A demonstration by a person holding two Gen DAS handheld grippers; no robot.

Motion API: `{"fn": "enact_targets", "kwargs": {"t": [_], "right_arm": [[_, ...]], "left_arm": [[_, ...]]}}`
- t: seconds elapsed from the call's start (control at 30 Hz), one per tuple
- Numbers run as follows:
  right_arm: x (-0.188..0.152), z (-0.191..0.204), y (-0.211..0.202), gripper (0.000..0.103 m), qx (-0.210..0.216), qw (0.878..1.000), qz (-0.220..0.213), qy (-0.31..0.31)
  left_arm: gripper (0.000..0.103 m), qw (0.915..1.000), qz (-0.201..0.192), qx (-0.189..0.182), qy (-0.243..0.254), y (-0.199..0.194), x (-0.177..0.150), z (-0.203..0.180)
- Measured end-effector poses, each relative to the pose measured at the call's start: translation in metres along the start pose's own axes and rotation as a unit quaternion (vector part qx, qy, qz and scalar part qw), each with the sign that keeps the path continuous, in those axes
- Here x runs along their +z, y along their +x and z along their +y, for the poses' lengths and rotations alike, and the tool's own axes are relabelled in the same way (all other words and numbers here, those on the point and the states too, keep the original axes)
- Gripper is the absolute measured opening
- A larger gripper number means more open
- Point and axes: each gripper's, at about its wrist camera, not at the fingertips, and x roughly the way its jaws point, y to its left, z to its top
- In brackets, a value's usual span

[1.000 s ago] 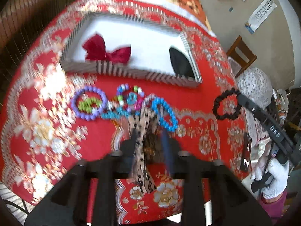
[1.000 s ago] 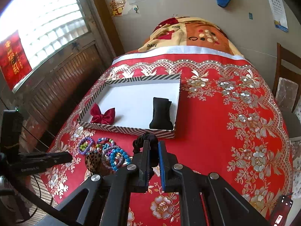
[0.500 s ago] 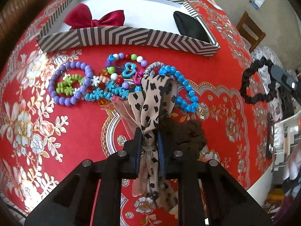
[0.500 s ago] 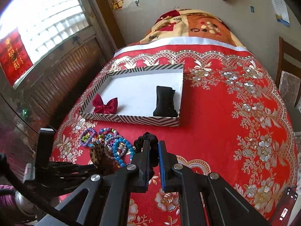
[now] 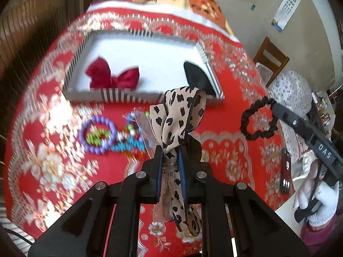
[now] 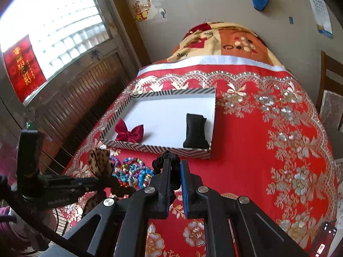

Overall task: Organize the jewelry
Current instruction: 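Carry the leopard-print bow and black scrunchie over the white box with both grippers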

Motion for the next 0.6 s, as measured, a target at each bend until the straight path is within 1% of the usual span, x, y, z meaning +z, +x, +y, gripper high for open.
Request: {"fn": "enact_targets", "kwargs": {"t": [0.33, 0.43, 0.6], "right_arm": [[0.032, 0.008, 0.004, 0.008, 0.002, 1.0, -0.018, -0.01], [0.045, 0.009, 0.013, 0.008, 0.002, 1.0, -0.018, -0.01], [0.064, 0.013, 0.036, 0.008, 0.003, 1.0, -0.012, -0.01]], "left_arm": [[0.013, 0.9985, -0.043, 0.03, 0.016, -0.011, 0.052, 0.011], [0.013, 0.9975, -0.054, 0.04, 0.02, -0.008, 0.07, 0.018], [0.013, 0.9967, -0.061, 0.049, 0.022, -0.003, 0.097, 0.032]]}}
